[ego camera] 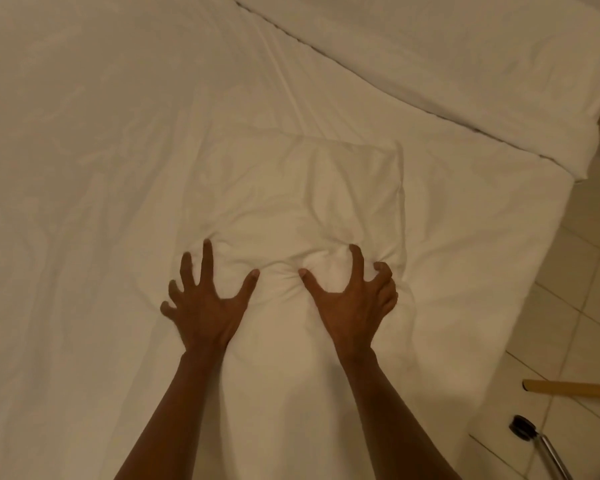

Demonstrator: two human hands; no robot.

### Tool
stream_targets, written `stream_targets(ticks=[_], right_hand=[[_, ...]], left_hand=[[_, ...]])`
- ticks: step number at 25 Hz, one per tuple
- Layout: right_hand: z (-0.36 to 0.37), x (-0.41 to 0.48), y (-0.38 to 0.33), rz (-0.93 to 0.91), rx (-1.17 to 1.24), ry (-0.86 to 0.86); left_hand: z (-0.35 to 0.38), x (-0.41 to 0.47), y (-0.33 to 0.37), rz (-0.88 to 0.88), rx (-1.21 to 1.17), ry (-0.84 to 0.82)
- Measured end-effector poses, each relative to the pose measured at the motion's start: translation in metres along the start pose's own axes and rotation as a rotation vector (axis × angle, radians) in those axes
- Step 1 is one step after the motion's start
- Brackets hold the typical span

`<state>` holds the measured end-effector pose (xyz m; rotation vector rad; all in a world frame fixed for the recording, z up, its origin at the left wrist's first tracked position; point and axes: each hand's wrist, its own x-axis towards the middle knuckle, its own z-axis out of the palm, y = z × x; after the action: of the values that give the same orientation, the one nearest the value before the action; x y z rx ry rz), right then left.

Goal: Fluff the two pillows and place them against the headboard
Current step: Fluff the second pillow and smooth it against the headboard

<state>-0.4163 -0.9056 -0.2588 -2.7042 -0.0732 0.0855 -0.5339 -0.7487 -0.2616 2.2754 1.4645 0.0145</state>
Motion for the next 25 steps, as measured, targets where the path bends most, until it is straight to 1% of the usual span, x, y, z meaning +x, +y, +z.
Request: stream_targets(ticks=[2, 4, 7, 9, 12, 18, 22, 25], right_hand=[[-0.001, 0.002, -0.001, 0.044, 0.038, -0.145], [-0.003, 0.008, -0.002, 0.083, 0.091, -0.287], [-0.010, 0.014, -0.002, 0.112, 0.105, -0.363], [-0.013, 0.014, -0.003, 0.108, 0.092, -0.381], [-0.017, 0.014, -0.003, 0.120, 0.114, -0.408], [-0.024, 0.008, -0.006, 0.028, 0.116, -0.403], [-0.021, 0.004, -0.005, -0.036, 0.049, -0.359], [-0.010, 0.002, 0.000, -0.103, -0.056, -0.291]], left_hand=[[-0.002, -0.001, -0.001, 0.040, -0.005, -0.010], [-0.006, 0.000, -0.002, 0.035, -0.026, -0.020], [-0.012, 0.008, 0.000, -0.055, -0.104, -0.093], [-0.017, 0.017, 0.000, -0.082, -0.115, -0.143], [-0.021, 0.021, 0.000, -0.034, -0.089, -0.180], [-0.026, 0.003, 0.013, 0.043, -0.095, -0.107], [-0.022, -0.008, 0.014, 0.112, -0.020, -0.057], [-0.004, -0.006, 0.012, 0.142, 0.098, 0.010]])
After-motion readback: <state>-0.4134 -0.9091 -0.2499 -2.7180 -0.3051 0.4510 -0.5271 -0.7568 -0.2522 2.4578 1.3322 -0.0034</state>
